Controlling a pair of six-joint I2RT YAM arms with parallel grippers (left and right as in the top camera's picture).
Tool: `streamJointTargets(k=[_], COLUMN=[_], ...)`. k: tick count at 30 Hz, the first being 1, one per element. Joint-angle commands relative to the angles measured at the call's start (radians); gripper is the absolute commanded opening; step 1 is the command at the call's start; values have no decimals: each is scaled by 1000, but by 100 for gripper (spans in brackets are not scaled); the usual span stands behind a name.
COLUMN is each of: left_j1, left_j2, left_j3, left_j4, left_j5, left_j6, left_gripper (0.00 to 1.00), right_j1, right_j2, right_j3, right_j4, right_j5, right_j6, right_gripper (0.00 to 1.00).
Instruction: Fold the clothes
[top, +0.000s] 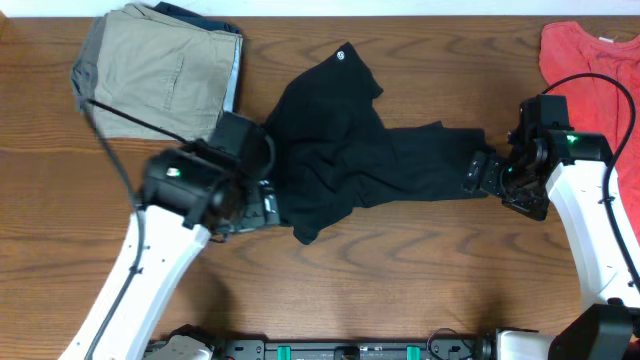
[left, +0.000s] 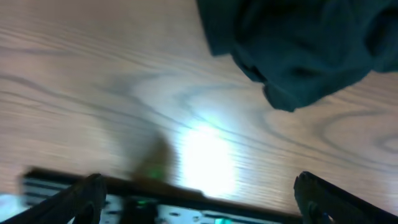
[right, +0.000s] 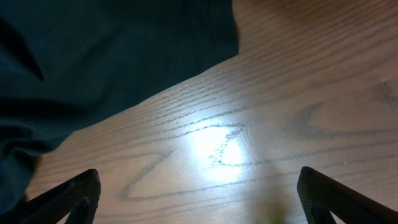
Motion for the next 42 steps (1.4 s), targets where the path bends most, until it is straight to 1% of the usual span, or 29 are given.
streamJointTargets(k=[1,4,7,10,11,14,15,22,26,27,29,31,38,41,42], left_j1=[-19,-36,-62,-92,-100,-125,-134,-221,-242,-242,-241,-241,-242,-241,-242], left_j2=[-3,-3,0,13,19,49,63,219,307,327,354,370,375,375,375], left_j3=[-107,-225,-308,-362,-377,-409,-419,-435,-435,-435,-435,-435,-435,-435,-435], left_j4=[89,272,394,455,468,493,513,665,712,723,733,733,734,740,742], left_j5=[167,338,392,357,323,241,240,241,240,239,210,164,59,53,53], left_j6=[-81,-80,-83,-113,-134,-183,-182,-186,-209,-212,-216,-229,-230,-230,-230], left_gripper=[98,98,98,98,96,93,90,83,74,70,65,64,64,63,59], right_j1=[-8,-8,-8,-8,-8,-8,-8,-8,-8,-8,-8,-8,-8,-8,-8], right_j2=[0,0,0,0,0,0,0,0,0,0,0,0,0,0,0], right_j3=[0,0,0,0,0,0,0,0,0,0,0,0,0,0,0], right_j4=[-1,0,-1,-1,-1,-1,-1,0,0,-1,-1,-1,-1,-1,0], right_j5=[-4,-4,-4,-4,-4,-4,-4,-4,-4,-4,-4,-4,-4,-4,-4], right_j6=[12,12,12,12,12,12,12,12,12,12,12,12,12,12,12], right_gripper=[99,99,99,99,99,99,99,99,99,99,99,99,99,99,99])
